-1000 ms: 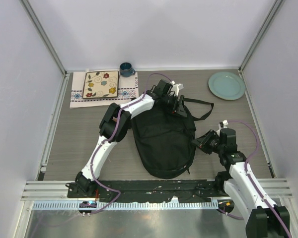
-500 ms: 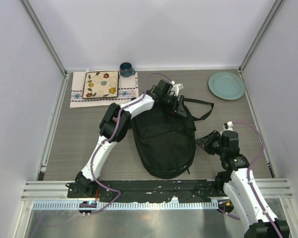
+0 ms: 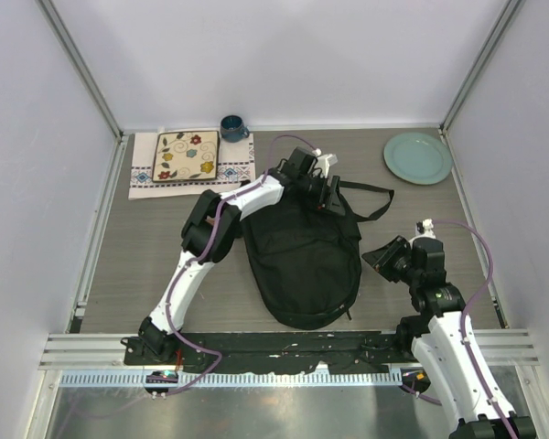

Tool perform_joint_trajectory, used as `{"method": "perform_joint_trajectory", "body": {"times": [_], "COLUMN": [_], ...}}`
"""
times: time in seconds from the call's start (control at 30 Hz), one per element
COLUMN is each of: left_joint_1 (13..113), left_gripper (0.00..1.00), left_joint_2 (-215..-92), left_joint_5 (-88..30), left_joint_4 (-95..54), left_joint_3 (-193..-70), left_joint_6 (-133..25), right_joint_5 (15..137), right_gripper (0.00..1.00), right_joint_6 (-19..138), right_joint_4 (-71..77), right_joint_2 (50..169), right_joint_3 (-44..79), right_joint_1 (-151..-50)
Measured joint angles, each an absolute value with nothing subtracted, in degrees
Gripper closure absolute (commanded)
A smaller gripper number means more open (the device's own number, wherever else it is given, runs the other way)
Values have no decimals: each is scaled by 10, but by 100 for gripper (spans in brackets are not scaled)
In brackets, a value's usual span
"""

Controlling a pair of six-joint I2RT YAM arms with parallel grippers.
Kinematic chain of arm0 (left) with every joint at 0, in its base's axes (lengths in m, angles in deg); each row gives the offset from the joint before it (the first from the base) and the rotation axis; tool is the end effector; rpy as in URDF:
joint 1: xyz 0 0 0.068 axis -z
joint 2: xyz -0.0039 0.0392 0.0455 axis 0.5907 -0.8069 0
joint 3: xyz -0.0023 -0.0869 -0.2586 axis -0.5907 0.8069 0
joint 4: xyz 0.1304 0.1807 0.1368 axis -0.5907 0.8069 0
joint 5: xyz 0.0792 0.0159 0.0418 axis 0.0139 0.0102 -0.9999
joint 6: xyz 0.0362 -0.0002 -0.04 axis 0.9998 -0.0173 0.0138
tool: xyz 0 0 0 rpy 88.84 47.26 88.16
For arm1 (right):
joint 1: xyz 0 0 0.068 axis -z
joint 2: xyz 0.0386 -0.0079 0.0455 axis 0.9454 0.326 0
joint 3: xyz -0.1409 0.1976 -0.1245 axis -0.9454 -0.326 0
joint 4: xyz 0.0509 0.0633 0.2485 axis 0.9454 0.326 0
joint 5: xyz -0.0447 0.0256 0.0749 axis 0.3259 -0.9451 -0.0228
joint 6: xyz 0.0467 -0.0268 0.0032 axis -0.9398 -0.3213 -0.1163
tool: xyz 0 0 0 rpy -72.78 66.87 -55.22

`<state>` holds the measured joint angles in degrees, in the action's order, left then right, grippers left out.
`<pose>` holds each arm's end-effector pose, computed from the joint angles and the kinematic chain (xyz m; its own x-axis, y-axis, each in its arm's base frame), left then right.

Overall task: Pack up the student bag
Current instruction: Zip the student bag at the center of the board.

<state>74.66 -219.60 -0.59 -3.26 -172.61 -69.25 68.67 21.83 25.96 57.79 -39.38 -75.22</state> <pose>0.4142 -0.3561 0.1475 -0.8569 0.2133 -0.4693 0.5074 0.5095 -0.6949 0.1311 0.0188 0.1946 -0.5977 0.6375 -0.4861 0.1975 0.7047 0.6814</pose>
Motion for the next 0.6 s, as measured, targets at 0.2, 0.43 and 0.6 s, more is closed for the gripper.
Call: {"method": "perform_joint_trajectory", "body": {"times": [0.2,0.43,0.6], "left_joint_1": [748,748,746], "left_gripper": [21,18,17], "left_joint_2": [-2179,-2136,-2081], "left_joint_5": [-35,-80,-102], "left_joint_4": [-51,-58,-61], "left_joint_3": [-1708,-1657,-1592], "left_joint_6": [-708,-714,-712], "right_joint_5": [686,680,678], "right_gripper": [75,71,70], "right_joint_6": [219,219,224], "right_joint_4": [270,285,291], "right_joint_2": [578,572,574], "right_joint_3": [-394,-382,-360], "right_joint_1": [-752,-752,-752]}}
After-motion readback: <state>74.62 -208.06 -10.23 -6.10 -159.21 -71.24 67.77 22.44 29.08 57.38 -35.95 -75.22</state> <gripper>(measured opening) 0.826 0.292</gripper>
